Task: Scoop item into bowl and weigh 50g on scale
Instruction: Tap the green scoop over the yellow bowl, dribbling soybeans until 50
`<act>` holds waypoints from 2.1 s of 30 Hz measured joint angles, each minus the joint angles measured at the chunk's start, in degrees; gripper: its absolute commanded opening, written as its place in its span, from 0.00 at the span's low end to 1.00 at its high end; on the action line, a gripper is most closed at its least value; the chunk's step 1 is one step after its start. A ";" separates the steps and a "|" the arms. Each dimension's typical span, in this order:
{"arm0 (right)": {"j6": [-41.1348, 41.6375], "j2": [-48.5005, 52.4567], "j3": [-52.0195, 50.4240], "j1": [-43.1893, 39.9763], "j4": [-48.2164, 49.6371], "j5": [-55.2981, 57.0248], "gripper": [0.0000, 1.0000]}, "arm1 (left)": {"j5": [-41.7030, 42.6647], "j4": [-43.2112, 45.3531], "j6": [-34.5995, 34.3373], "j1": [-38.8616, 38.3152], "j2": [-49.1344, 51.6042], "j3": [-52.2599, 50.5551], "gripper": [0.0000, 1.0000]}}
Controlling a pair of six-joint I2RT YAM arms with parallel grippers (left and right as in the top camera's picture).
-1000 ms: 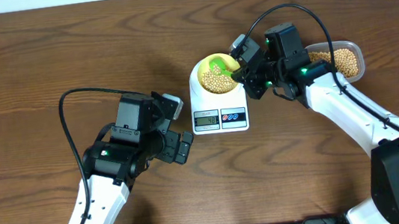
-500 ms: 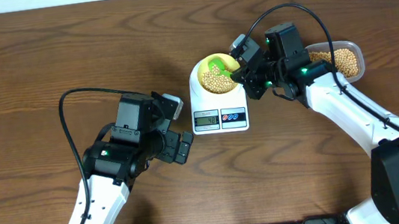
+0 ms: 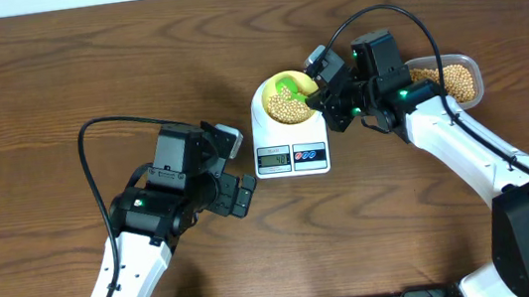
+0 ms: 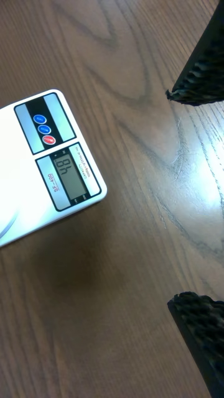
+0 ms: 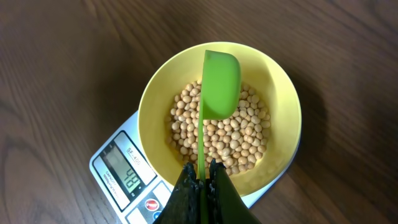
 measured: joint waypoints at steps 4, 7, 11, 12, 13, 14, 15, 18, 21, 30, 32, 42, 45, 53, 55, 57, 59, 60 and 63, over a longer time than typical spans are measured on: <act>0.00 0.00 0.02 0.00 0.00 0.00 0.01 | 0.00 0.00 0.00 0.00 0.00 0.00 0.98; 0.00 0.00 0.02 0.00 0.00 0.00 0.01 | 0.00 0.00 0.00 0.00 0.00 0.00 0.98; 0.00 0.00 0.02 0.00 0.00 0.00 0.01 | 0.00 0.00 0.00 0.00 0.00 0.00 0.98; 0.00 0.00 0.02 0.00 0.00 0.00 0.01 | 0.00 0.00 0.00 0.00 0.00 0.00 0.98; 0.00 0.00 0.02 0.00 0.00 0.00 0.01 | 0.00 0.00 0.00 0.00 0.00 0.00 0.98; 0.00 0.00 0.02 0.00 0.00 0.00 0.01 | 0.00 0.00 0.00 0.00 0.00 0.00 0.98; 0.00 0.00 0.02 0.00 0.00 0.00 0.01 | 0.00 0.00 0.00 0.00 0.00 0.00 0.98; -0.07 0.00 0.02 0.00 -0.07 0.02 0.01 | -0.02 0.00 0.00 0.00 0.00 0.00 0.98; -0.98 0.00 0.02 0.00 -0.52 0.44 0.01 | 0.00 0.00 0.00 0.00 0.00 0.00 0.98; -1.79 0.00 0.07 0.44 -1.68 2.34 0.01 | 0.00 0.00 0.00 0.00 0.00 0.00 0.98; -1.77 -0.04 0.07 0.50 -1.57 1.22 0.01 | 0.00 0.00 0.00 0.00 0.00 0.00 0.98; -1.75 -0.42 0.07 0.63 -0.39 1.60 0.01 | 0.00 0.00 0.00 0.00 0.00 0.00 0.98; -1.75 -0.42 0.07 0.63 -0.68 1.77 0.01 | 0.00 0.00 -0.02 0.00 0.00 0.00 0.98; -1.75 -0.42 0.07 0.63 -0.81 2.62 0.01 | -0.02 0.00 0.00 0.00 0.00 0.00 0.98; -1.75 -0.42 0.07 0.63 -0.57 3.39 0.01 | 0.00 -0.02 0.00 0.00 0.00 0.00 0.98; -1.75 -0.42 0.07 0.63 -0.59 3.41 0.01 | 0.00 -0.02 0.00 0.00 0.00 0.00 0.98; -1.75 -0.42 0.07 0.63 -0.59 3.37 0.01 | 0.00 -0.02 0.00 0.00 0.00 0.00 0.98; -1.75 -0.42 0.07 0.63 -0.57 3.37 0.01 | -0.02 0.00 0.00 0.00 0.00 0.00 0.98; -1.62 -0.42 0.07 0.63 -0.48 3.37 0.01 | 0.00 0.00 -0.02 0.00 0.00 0.00 0.98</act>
